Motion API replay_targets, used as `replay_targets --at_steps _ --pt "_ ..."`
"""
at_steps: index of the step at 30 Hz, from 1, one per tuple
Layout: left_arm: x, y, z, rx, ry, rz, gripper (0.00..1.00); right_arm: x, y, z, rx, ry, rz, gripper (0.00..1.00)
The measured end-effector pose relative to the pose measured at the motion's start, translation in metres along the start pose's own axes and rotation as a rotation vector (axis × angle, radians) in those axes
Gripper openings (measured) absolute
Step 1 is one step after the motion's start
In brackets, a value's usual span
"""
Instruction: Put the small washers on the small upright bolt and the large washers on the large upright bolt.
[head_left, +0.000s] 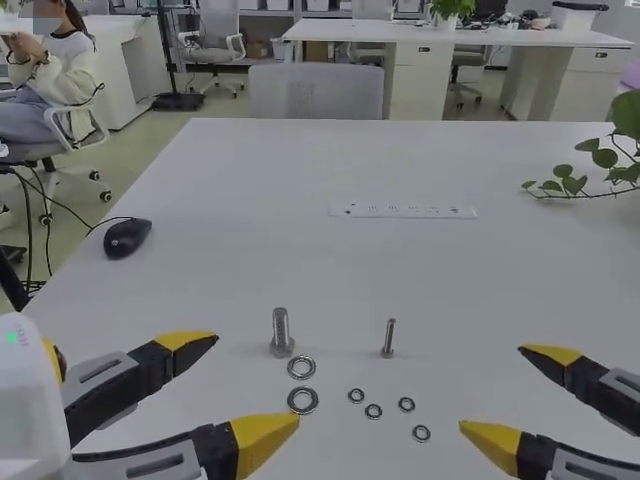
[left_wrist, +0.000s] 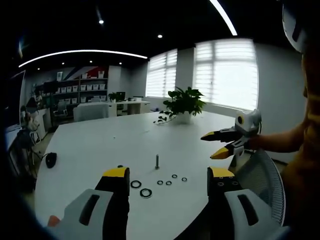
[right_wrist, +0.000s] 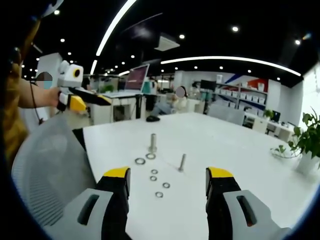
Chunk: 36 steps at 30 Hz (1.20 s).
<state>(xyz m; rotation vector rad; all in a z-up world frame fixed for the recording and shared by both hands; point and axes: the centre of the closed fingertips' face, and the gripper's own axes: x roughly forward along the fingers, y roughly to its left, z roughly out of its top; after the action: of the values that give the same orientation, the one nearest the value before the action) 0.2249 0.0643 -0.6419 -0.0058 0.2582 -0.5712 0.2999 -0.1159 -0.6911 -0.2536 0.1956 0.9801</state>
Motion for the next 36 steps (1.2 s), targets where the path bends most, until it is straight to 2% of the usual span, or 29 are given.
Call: replay_targets --at_steps 5,12,22,36 --pt "-0.0003 -0.0008 0.0024 0.001 -0.009 0.001 0.62 -0.0005 0.0002 0.0012 -0.004 -0.004 0.001 0.62" --pt "0.0014 -0.0011 -0.0020 -0.005 0.000 -0.003 0.62 0.0000 0.0007 -0.0007 -0.002 0.004 0.006 0.62" --pt "0.0043 0.0005 -0.0009 -0.001 0.003 -0.008 0.62 0.0030 0.0003 -0.0022 -0.001 0.012 0.016 0.62" --pt "0.0036 -0.0006 -0.0031 -0.005 0.010 -0.012 0.62 0.0081 0.0061 -0.0068 -0.020 0.059 0.062 0.61"
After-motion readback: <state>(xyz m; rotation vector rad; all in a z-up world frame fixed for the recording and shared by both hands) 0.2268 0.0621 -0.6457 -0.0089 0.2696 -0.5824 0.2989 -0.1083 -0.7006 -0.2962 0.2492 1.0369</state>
